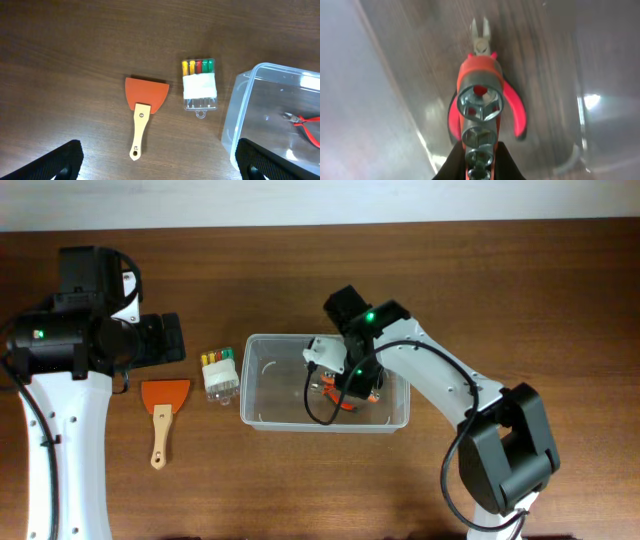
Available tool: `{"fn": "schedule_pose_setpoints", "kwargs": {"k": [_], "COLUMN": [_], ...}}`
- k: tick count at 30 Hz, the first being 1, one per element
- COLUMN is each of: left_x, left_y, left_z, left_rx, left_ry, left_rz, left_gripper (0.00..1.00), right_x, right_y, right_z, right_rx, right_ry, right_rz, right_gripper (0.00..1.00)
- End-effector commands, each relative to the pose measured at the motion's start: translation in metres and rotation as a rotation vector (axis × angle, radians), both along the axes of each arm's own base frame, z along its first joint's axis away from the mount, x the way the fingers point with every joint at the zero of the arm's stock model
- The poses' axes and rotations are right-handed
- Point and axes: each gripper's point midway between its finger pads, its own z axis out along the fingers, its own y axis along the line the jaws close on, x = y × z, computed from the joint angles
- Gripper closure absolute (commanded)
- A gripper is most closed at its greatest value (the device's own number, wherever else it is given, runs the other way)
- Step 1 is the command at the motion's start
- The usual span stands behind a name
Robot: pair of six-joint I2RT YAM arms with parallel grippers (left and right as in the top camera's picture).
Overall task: Pack container
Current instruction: 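Lower the socket strip into the container and release it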
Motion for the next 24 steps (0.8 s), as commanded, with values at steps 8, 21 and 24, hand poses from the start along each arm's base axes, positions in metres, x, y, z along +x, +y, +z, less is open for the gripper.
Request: {"fn": "schedule_pose_setpoints", "kwargs": {"k": [8, 21, 24], "left_x": [-0.002, -0.002, -0.002], "left_y": [0.0, 0.0, 0.0], "left_z": [0.004, 0.004, 0.004], "left_rx": [0.001, 0.001, 0.001], "left_ry": [-0.009, -0.006, -0.006], "left_rz": [-0.014, -0.013, -0.013], "left_gripper": [0.01, 0.01, 0.01], "right_x": [-0.009, -0.019, 0.002], "right_y": [-0.009, -0.002, 0.0], "right_z": [-0.014, -0.011, 0.007], "right_rx": [-0.018, 0.028, 0.02], "right_ry": [0.025, 0.081, 0.016], "right_rz": [0.025, -0.013, -0.124], "right_gripper": [0.77, 0.01, 0.01]}}
